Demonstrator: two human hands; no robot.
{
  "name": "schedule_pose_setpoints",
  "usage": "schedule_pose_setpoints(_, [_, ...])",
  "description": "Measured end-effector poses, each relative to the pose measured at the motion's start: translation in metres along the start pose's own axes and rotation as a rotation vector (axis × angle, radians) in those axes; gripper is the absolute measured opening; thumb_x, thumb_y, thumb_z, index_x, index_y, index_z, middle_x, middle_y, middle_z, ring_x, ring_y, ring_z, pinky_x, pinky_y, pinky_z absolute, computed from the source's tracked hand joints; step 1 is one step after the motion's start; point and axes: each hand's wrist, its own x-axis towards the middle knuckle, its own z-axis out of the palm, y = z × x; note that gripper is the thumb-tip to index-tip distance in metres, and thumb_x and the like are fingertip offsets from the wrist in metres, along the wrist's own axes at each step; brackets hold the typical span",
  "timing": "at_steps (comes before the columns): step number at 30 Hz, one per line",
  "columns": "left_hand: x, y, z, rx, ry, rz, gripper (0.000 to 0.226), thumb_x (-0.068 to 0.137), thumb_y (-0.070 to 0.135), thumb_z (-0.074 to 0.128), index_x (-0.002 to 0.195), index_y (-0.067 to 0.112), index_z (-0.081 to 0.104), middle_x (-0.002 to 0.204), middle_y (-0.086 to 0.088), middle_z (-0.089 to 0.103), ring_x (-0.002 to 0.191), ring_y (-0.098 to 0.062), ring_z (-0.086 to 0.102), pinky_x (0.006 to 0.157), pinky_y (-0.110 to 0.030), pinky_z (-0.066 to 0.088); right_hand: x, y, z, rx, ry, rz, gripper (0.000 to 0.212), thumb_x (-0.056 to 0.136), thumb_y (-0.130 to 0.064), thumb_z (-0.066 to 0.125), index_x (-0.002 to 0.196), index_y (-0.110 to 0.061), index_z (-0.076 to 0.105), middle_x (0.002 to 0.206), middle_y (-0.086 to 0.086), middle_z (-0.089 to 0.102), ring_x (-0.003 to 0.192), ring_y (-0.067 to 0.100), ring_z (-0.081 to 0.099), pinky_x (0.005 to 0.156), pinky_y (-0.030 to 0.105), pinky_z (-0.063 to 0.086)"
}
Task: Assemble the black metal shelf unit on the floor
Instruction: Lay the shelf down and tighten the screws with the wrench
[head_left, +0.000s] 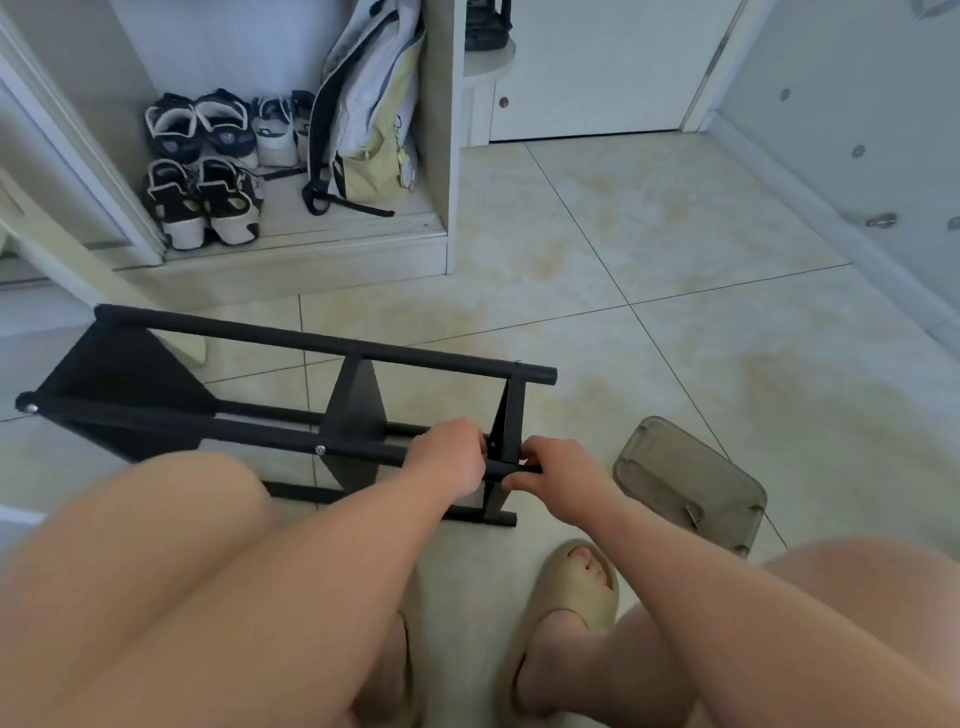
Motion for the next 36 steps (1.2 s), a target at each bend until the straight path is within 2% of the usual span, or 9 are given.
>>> schedule_pose_setpoints(6, [-0.047,-0.009,0.024,0.02,-0.014,0.032,0.031,0.097,0.012,0.05,0.119,0.025,0.066,0.115,-0.002,0.068,0.104,-0.027,0.061,0.09,-0.036,0.046,-0.051,0.003,0.032,0.089,0.013,0.059,0.033,0.083,-0.037,0.081,0.097,-0.014,0.061,0.09,0.001,0.063,0.077,0.016,0.055,0.06,0.025,0.04])
schedule_pose_setpoints(15, [-0.109,-0.026,0.047,0.035,-0.19,0.121,0.03,0.1,0.012,0.047,0.114,0.023,0.072,0.12,-0.005,0.068,0.104,-0.025,0.063,0.09,-0.033,0.052,-0.121,0.007,0.074,0.085,-0.093,0.12,0.041,0.075,-0.043,0.086,0.086,-0.014,0.058,0.078,-0.001,0.057,0.065,0.016,0.047,0.058,0.031,0.038])
schedule_pose_setpoints(19, [-0.123,-0.024,0.059,0.009,-0.242,0.152,0.031,0.1,0.009,0.046,0.113,0.02,0.073,0.122,-0.004,0.068,0.11,-0.024,0.062,0.089,-0.028,0.048,-0.14,0.011,0.072,-0.077,-0.11,0.147,0.049,0.07,-0.054,0.085,0.081,-0.017,0.055,0.075,-0.003,0.056,0.065,0.015,0.048,0.053,0.03,0.036])
schedule_pose_setpoints(21, [-0.126,-0.024,0.062,0.004,-0.258,0.167,0.032,0.1,0.008,0.046,0.114,0.019,0.073,0.123,-0.004,0.068,0.112,-0.023,0.062,0.091,-0.028,0.047,-0.148,0.012,0.069,-0.161,-0.072,0.153,0.063,0.064,-0.064,0.084,0.101,-0.019,0.059,0.094,-0.004,0.061,0.084,0.018,0.058,0.065,0.033,0.047])
schedule_pose_setpoints(23, [-0.129,-0.023,0.064,0.011,-0.262,0.177,0.032,0.1,0.008,0.046,0.114,0.019,0.073,0.123,-0.004,0.068,0.112,-0.023,0.062,0.087,-0.026,0.045,-0.155,0.013,0.071,-0.278,0.046,0.122,0.091,0.057,-0.074,0.081,0.124,-0.021,0.049,0.121,-0.002,0.055,0.113,0.023,0.053,0.087,0.04,0.051])
schedule_pose_setpoints(25, [-0.131,-0.023,0.066,0.024,-0.26,0.185,0.032,0.1,0.008,0.046,0.114,0.019,0.073,0.123,-0.004,0.068,0.113,-0.023,0.062,0.086,-0.025,0.044,-0.159,0.013,0.073,-0.402,0.131,0.071,0.121,0.051,-0.082,0.078,0.145,-0.022,0.032,0.146,0.005,0.038,0.136,0.029,0.038,0.107,0.047,0.043])
schedule_pose_setpoints(27, [-0.134,-0.023,0.068,0.033,-0.275,0.198,0.033,0.101,0.008,0.046,0.116,0.019,0.072,0.124,-0.004,0.068,0.113,-0.024,0.062,0.088,-0.026,0.045,-0.156,0.015,0.073,-0.474,0.087,0.064,0.146,0.048,-0.088,0.073,0.159,-0.025,0.003,0.166,0.007,0.005,0.153,0.033,0.008,0.118,0.056,0.026])
schedule_pose_setpoints(30, [-0.137,-0.023,0.069,0.051,-0.304,0.212,0.035,0.1,0.007,0.045,0.118,0.02,0.072,0.125,-0.005,0.068,0.112,-0.024,0.062,0.089,-0.027,0.046,-0.148,0.019,0.071,-0.508,-0.034,0.091,0.158,0.044,-0.095,0.066,0.157,-0.027,-0.021,0.164,0.005,-0.031,0.152,0.035,-0.025,0.117,0.069,0.003])
schedule_pose_setpoints(36, [-0.128,-0.022,0.066,0.027,-0.346,0.212,0.034,0.1,0.01,0.047,0.121,0.022,0.071,0.125,-0.002,0.068,0.112,-0.021,0.063,0.09,-0.026,0.045,-0.135,0.029,0.069,-0.48,-0.092,0.023,0.162,0.046,-0.097,0.063,0.157,-0.018,-0.024,0.162,0.016,-0.032,0.15,0.041,-0.026,0.124,0.057,-0.002])
